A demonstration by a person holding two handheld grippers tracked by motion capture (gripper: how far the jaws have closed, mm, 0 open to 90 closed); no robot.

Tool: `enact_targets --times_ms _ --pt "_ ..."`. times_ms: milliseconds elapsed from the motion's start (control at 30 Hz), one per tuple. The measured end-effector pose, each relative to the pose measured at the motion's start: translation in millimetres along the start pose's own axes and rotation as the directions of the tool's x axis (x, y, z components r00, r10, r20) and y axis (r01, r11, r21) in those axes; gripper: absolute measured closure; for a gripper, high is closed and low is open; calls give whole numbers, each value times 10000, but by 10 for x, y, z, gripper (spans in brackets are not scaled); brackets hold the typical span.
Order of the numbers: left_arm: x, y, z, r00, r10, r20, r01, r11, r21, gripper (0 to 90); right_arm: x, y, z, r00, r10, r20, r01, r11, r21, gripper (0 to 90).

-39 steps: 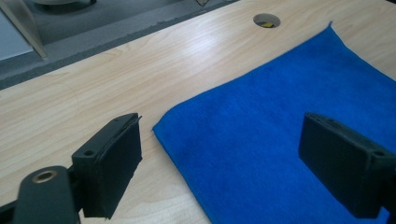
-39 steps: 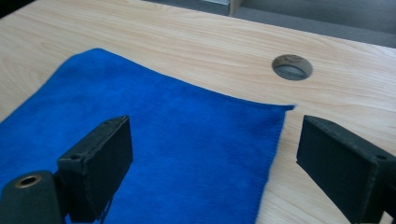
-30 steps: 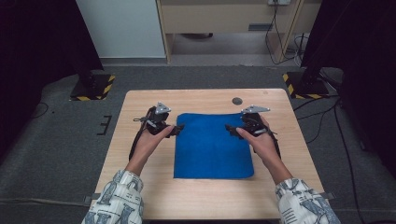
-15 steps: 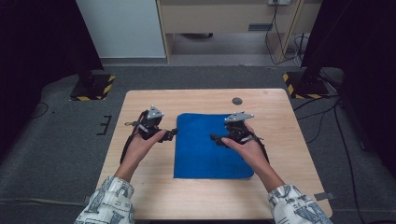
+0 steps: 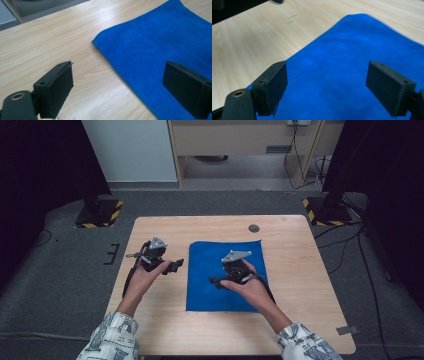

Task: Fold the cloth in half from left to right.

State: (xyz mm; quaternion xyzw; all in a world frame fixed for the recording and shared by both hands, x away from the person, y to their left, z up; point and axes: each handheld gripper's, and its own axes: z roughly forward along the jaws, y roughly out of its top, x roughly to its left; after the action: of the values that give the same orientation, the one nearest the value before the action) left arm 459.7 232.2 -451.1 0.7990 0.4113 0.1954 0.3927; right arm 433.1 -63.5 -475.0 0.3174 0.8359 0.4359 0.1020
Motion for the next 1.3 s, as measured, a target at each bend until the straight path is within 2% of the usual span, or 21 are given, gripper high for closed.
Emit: enact_targets --times_ms 200,367,533,600,667,800,900,1067,1167,1300 --pt "72 -33 -73 9996 -217 -195 215 9997 -97 89 250 -4 119 9978 -579 -320 588 9979 271 315" --pt "122 -78 -128 9987 -429 -272 425 9990 -162 89 394 7 190 9952 -799 -571 819 9961 337 463" --pt "134 -126 -166 9983 -459 -358 455 9989 -108 89 526 13 237 9917 -997 -810 1027 9942 331 612" --pt "135 -141 -176 9983 -434 -377 432 9990 -63 89 572 14 251 9899 -932 -1063 963 9951 238 678" --pt "137 -152 -181 9982 -453 -390 451 9990 -53 89 623 11 273 9887 -988 -1129 1021 9945 238 733" --pt "128 -162 -179 9983 -447 -367 445 9990 -55 89 728 -22 339 9839 -1331 -1196 1399 9889 499 806" --pt "112 -169 -169 9985 -461 -293 459 9989 -75 89 793 -70 389 9804 -1448 -1338 1546 9858 660 813" --pt "91 -191 -139 9988 -442 -205 442 9990 2 89 855 -164 467 9764 -1611 -1437 1758 9797 959 713" --pt "88 -202 -123 9990 -415 -180 417 9991 73 89 897 -212 513 9759 -1553 -1535 1723 9795 1047 665" --pt "79 -203 -125 9990 -429 -156 429 9991 31 89 977 -252 569 9730 -1753 -1500 1941 9735 1211 605"
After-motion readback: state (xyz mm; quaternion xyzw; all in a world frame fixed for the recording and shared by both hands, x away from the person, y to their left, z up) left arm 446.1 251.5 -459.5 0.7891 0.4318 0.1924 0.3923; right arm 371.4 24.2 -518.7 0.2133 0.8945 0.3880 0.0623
